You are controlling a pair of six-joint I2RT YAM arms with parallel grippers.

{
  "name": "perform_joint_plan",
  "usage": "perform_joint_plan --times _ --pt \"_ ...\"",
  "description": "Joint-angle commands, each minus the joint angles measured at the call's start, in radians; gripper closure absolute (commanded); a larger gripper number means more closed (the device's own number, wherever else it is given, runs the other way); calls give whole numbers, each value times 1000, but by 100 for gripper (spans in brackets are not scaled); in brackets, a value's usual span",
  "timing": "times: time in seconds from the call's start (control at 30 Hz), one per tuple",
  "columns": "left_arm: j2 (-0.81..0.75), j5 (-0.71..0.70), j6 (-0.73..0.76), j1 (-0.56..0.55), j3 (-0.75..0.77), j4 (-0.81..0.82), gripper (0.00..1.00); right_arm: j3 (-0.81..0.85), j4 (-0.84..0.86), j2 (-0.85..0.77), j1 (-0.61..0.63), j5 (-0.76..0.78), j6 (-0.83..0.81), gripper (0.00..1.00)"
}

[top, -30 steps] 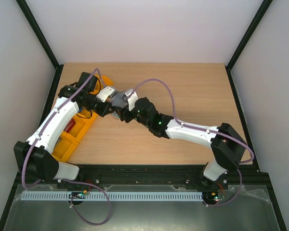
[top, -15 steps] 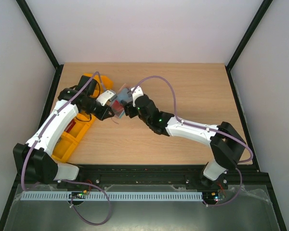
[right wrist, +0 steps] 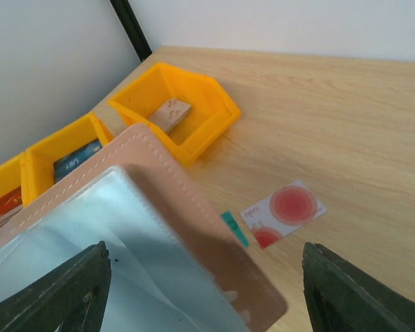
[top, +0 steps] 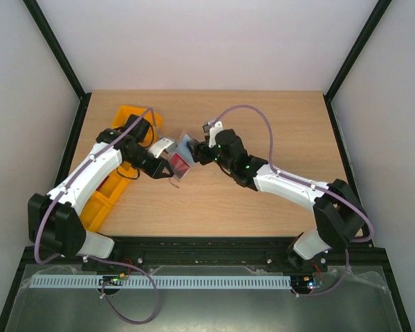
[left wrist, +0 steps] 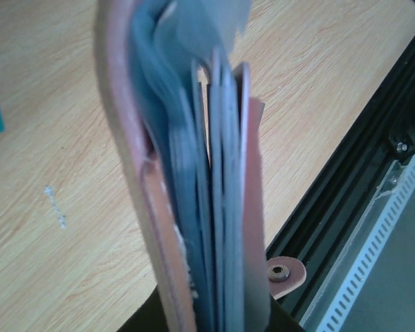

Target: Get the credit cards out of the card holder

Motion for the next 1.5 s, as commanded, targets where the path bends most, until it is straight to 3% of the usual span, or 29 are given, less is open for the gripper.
perform_joint_plan --times 0.0,0.23,0.37,0.47,0.53,0.63,0.73,0.9,1.2,1.47 --pt "39 96 -121 -4 -35 88 98 -76 -32 -62 -12 -66 45 26" --pt "77 128 -259 -5 -105 219 98 -161 -97 -154 -30 -76 77 25" --pt "143 130 -274 -7 -80 222 98 -207 -104 -237 -30 -298 15 26" --pt "154 118 -278 -16 -74 230 98 -222 -119 -251 -28 -406 20 32" --pt "153 121 -280 -26 -76 232 98 -243 -57 -244 -13 -485 77 44" --pt "148 138 -275 -45 -76 235 98 -314 207 -221 72 -546 194 51" --pt "146 142 -265 -58 -67 230 98 -359 422 -156 115 -501 300 64" --pt "136 155 -254 -60 -68 227 98 -372 464 -64 116 -344 342 87" --pt "115 150 -230 -86 -75 222 98 -366 397 -22 114 -159 379 98" --pt "121 132 -192 -154 -65 194 98 -277 238 -32 78 51 382 98"
